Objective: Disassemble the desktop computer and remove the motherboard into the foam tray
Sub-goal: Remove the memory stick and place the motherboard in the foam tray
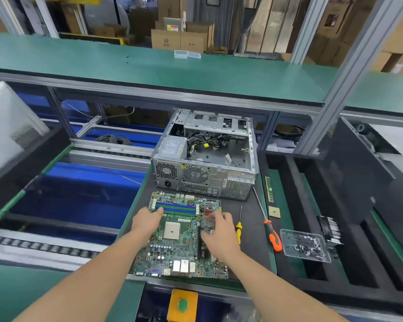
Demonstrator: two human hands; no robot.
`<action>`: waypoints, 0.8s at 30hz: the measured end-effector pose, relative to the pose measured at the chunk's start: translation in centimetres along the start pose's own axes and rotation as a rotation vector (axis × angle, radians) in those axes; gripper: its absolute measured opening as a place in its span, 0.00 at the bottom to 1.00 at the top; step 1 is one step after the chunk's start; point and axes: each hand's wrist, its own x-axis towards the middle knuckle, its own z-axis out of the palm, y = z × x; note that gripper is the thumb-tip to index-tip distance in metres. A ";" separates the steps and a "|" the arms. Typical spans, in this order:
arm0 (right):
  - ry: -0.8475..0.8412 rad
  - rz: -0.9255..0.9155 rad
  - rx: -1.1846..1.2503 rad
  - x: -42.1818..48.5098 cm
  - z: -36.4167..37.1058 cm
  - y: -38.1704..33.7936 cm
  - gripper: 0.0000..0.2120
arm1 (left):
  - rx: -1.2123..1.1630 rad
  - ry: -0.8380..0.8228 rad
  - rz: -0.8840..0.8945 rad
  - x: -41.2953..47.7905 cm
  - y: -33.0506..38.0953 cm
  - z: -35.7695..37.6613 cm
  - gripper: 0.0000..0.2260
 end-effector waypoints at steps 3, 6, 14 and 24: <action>0.063 -0.081 -0.004 -0.9 -0.9 -0.4 0.17 | -0.104 0.004 -0.055 -1.0 0.0 -1.1 0.27; 0.174 -0.151 0.000 -1.6 -2.8 -1.0 0.19 | -0.196 0.003 -0.114 -2.7 0.8 -1.4 0.23; 0.073 0.161 0.281 -3.3 -12.2 2.4 0.40 | -0.361 -0.073 -0.161 -8.4 3.8 3.7 0.29; 0.108 0.279 0.349 -6.5 -25.7 10.1 0.41 | -0.379 -0.325 -0.088 -15.4 11.4 14.9 0.35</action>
